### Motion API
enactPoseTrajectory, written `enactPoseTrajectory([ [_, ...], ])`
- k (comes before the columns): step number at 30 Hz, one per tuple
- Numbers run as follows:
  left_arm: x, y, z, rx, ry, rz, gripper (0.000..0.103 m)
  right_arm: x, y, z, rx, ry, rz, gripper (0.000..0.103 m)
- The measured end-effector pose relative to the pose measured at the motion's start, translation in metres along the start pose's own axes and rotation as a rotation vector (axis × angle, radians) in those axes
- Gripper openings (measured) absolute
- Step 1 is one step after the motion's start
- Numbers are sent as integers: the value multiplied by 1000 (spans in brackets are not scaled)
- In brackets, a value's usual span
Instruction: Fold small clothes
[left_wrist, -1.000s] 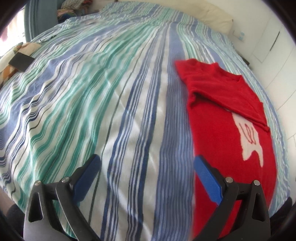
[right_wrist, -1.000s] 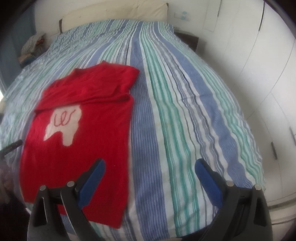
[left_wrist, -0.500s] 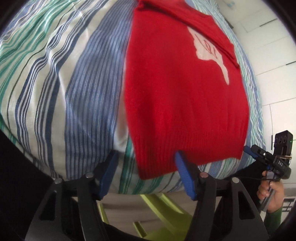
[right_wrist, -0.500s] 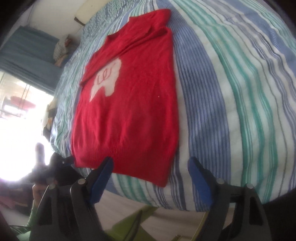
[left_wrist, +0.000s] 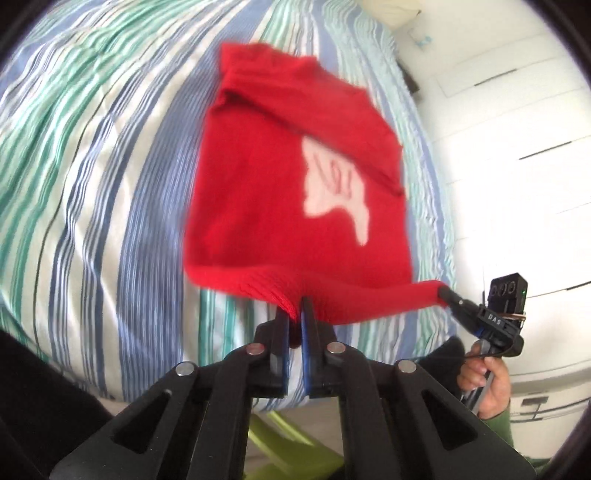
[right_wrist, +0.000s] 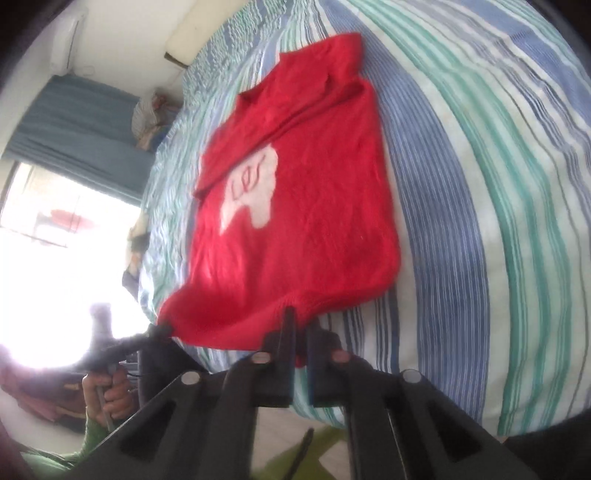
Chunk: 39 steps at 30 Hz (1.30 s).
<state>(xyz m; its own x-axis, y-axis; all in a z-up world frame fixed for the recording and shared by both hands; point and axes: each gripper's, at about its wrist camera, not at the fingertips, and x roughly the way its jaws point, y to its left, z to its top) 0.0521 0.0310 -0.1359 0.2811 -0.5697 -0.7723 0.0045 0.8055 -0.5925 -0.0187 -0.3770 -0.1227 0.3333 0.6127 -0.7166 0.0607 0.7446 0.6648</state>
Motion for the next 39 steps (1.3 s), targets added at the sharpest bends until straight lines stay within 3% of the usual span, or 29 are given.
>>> enactPoseTrajectory([
  [3, 1, -5, 63, 31, -115, -4, 2, -6, 10, 50, -22, -102, 14, 4],
  [5, 14, -9, 109, 41, -150, 12, 2, -5, 15, 90, -55, -176, 1, 4],
  [9, 52, -7, 199, 52, -180, 97, 2, 18, 26, 179, -96, -263, -39, 4],
  [12, 88, -1, 250, 37, -174, 158, 5, 48, 27, 241, -88, -272, -68, 4],
  [14, 102, 12, 271, -8, -187, 267, 26, 66, 17, 274, -55, -291, -44, 6],
  [15, 103, 20, 277, -40, -174, 329, 54, 74, 12, 286, -46, -299, -60, 17],
  [16, 103, 27, 280, -66, -177, 351, 72, 80, 8, 295, -32, -303, -105, 41],
  [17, 96, 34, 279, -85, -202, 334, 74, 83, 5, 299, -24, -314, -127, 48],
  [21, 68, 60, 254, -132, -259, 227, 81, 79, -7, 284, -44, -332, -103, 49],
  [24, 64, 60, 220, -76, -238, 177, 89, 72, -5, 251, -169, -310, -158, 49],
  [26, 77, 54, 198, -6, -191, 229, 93, 75, 5, 227, -278, -269, -141, 49],
  [28, 92, 54, 177, 55, -134, 370, 92, 84, 10, 201, -356, -195, -112, 49],
  [29, 95, 57, 167, 57, -118, 436, 91, 92, 5, 190, -376, -154, -144, 47],
  [30, 92, 60, 158, 46, -125, 451, 89, 100, -3, 181, -385, -118, -233, 44],
  [31, 82, 59, 148, 40, -150, 437, 88, 102, -14, 173, -373, -105, -300, 35],
  [32, 72, 55, 138, 43, -176, 426, 89, 95, -24, 166, -349, -119, -304, 31],
  [34, 58, 42, 117, 81, -211, 432, 93, 72, -28, 148, -320, -181, -348, 41],
  [37, 49, 20, 81, 162, -259, 478, 97, 43, -27, 116, -314, -248, -333, 54],
  [39, 53, 12, 62, 198, -270, 517, 97, 35, -26, 93, -322, -269, -349, 56],
])
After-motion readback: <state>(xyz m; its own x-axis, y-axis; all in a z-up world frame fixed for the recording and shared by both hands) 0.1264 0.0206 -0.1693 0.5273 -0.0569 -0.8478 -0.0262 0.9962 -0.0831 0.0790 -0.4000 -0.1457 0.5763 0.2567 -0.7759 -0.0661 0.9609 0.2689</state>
